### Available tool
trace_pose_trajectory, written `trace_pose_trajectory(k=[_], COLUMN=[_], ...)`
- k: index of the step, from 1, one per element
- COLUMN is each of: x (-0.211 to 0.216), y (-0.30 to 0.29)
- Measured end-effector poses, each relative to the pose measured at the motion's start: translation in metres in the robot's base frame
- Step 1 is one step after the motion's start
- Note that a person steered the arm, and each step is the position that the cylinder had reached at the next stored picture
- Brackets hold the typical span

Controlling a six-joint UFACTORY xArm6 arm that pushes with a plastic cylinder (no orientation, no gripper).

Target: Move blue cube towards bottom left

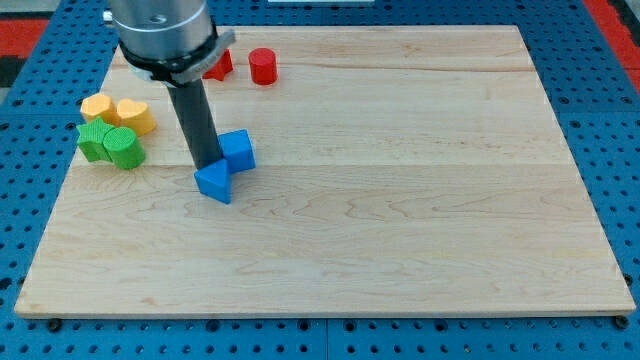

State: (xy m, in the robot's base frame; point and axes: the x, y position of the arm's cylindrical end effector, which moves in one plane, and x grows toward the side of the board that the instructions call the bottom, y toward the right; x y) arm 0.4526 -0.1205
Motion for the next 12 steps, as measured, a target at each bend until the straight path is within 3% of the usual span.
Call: trace_pose_trajectory(k=[3, 6, 8, 10, 12], x=[0.046, 0.042, 0.011, 0.016, 0.018], y=[0.094, 0.088, 0.080, 0.028, 0.016])
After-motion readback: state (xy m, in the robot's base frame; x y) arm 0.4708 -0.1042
